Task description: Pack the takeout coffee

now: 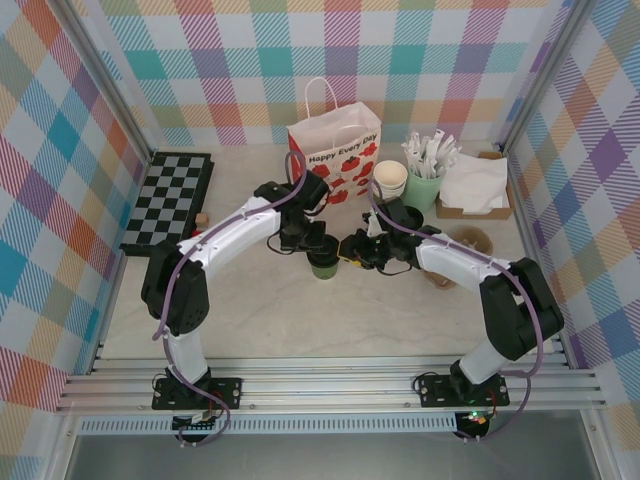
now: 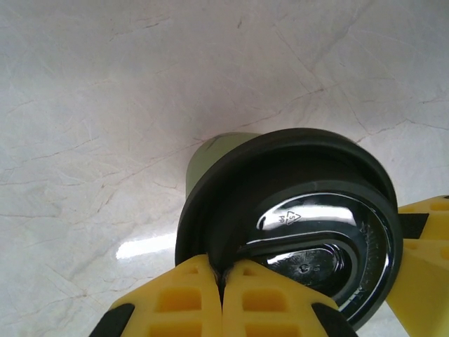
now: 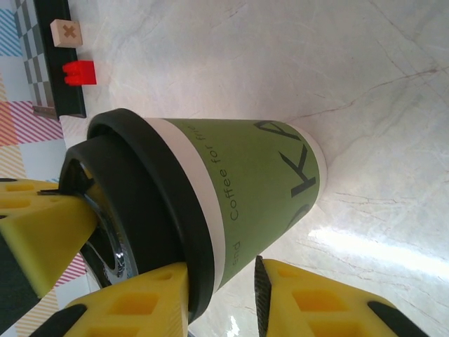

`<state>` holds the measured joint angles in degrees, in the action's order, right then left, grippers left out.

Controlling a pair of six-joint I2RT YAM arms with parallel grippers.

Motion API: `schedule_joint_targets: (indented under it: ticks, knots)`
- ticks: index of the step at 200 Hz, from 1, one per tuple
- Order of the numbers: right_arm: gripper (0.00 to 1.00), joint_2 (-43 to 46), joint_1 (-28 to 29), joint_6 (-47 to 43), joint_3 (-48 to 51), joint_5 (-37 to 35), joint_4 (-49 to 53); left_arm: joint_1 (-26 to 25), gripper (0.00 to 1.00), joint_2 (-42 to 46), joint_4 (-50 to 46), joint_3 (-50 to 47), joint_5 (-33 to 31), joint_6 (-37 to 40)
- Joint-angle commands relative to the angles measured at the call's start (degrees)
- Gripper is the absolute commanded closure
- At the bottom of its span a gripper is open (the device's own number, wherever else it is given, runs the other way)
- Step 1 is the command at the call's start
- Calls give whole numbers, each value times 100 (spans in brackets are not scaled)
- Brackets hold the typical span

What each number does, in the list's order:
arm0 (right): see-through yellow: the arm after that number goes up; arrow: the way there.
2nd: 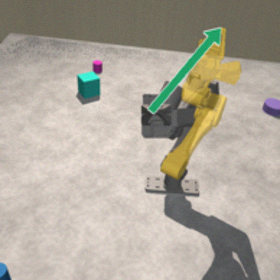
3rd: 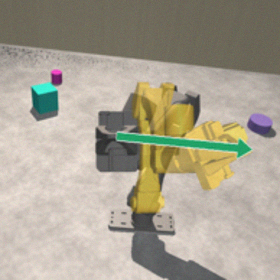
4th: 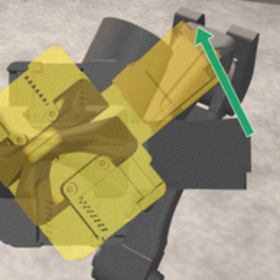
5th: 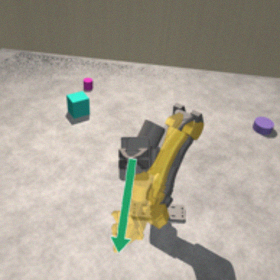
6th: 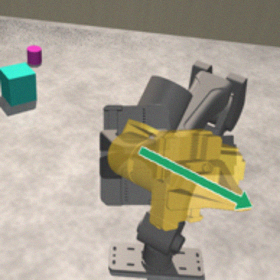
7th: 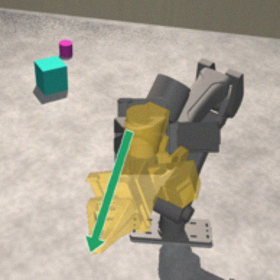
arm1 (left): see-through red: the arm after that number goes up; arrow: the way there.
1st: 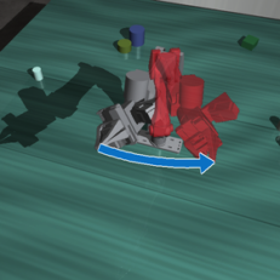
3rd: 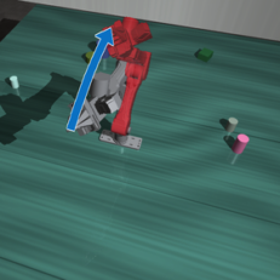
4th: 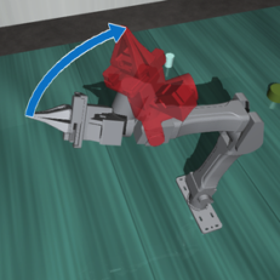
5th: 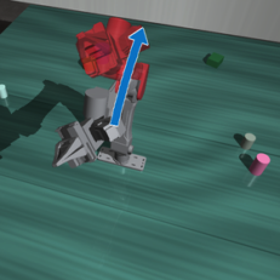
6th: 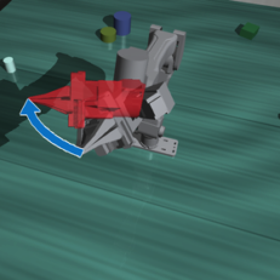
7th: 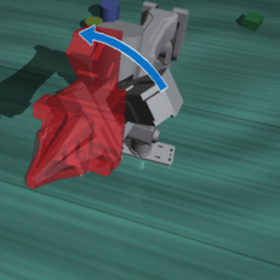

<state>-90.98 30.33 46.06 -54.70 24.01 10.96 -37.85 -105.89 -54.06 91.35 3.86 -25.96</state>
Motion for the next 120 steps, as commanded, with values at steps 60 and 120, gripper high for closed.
schedule_joint_targets:
  ticks: [60,120]
  knots:
    - [61,1,-102,66,241,72,376,-30,100,-706,-604,190,-59,770]
    - [49,459,-1033,-585,-191,1405,507,-39,100,-742,-1215,1847,359,2670]
